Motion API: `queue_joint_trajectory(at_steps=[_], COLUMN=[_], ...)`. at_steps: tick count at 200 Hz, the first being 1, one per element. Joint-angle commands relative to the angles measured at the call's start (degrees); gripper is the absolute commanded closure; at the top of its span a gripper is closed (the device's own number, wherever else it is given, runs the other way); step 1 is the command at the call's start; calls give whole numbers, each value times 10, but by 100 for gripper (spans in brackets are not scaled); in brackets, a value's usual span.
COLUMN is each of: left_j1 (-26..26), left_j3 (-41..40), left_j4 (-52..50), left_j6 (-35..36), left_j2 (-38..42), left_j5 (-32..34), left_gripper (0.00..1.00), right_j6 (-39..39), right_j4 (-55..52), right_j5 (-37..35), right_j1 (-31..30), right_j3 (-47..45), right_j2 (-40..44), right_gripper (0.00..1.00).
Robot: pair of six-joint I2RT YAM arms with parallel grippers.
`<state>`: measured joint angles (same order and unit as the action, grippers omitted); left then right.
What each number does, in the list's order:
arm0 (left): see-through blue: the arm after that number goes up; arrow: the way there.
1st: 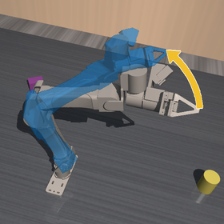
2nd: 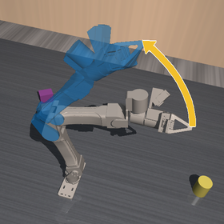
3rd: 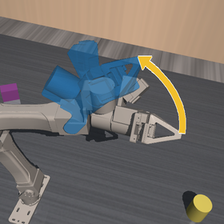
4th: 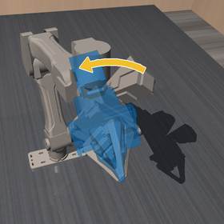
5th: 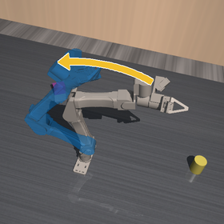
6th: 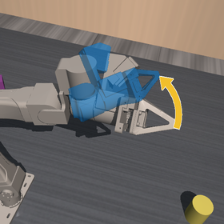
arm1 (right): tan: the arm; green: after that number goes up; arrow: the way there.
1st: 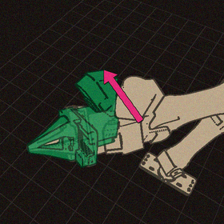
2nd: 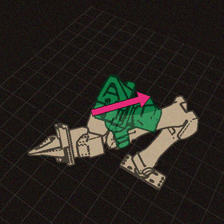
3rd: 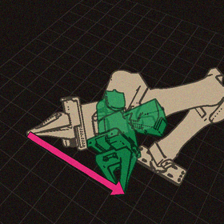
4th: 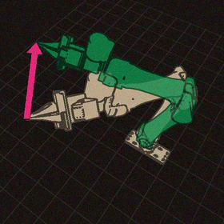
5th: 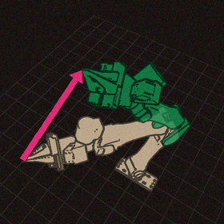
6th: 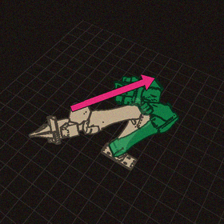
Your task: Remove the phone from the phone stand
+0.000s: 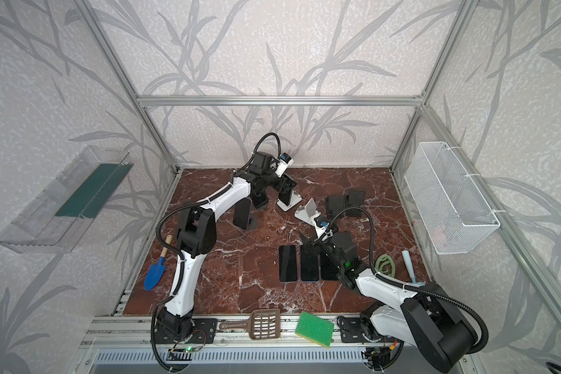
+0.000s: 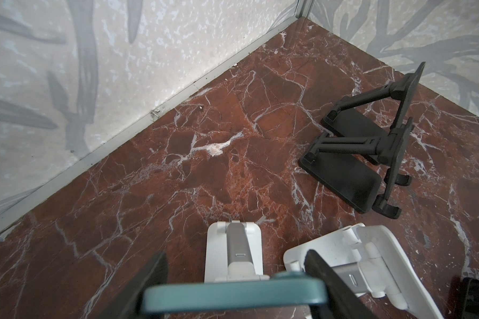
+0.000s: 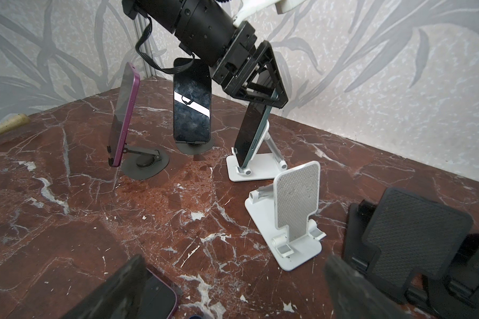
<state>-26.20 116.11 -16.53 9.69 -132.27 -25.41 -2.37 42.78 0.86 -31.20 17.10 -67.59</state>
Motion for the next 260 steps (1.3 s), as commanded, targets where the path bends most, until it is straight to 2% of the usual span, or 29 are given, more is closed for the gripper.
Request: queue_joint_trajectory(at_steps=[1,79,228,260], left_j1=[-1,-2,-15,-31], left_j3=[23,24,26,-8], left_j4=[-7,-14,-41,-29], left_j6=[10,3,2,-4], left_j2=[8,25,94,126], left_j5=[5,5,19,44], left_gripper=[52,57,58,58], right_j6=[3,4,5,5], right_j4=[6,7,9,10], right_j5=[-9,-11,-11,-13], right_j1=[-3,-3,-3,-3], right_j3=[16,16,18,17], right_j2=[-3,-4,-9,-7], right_gripper=[1,1,1,1])
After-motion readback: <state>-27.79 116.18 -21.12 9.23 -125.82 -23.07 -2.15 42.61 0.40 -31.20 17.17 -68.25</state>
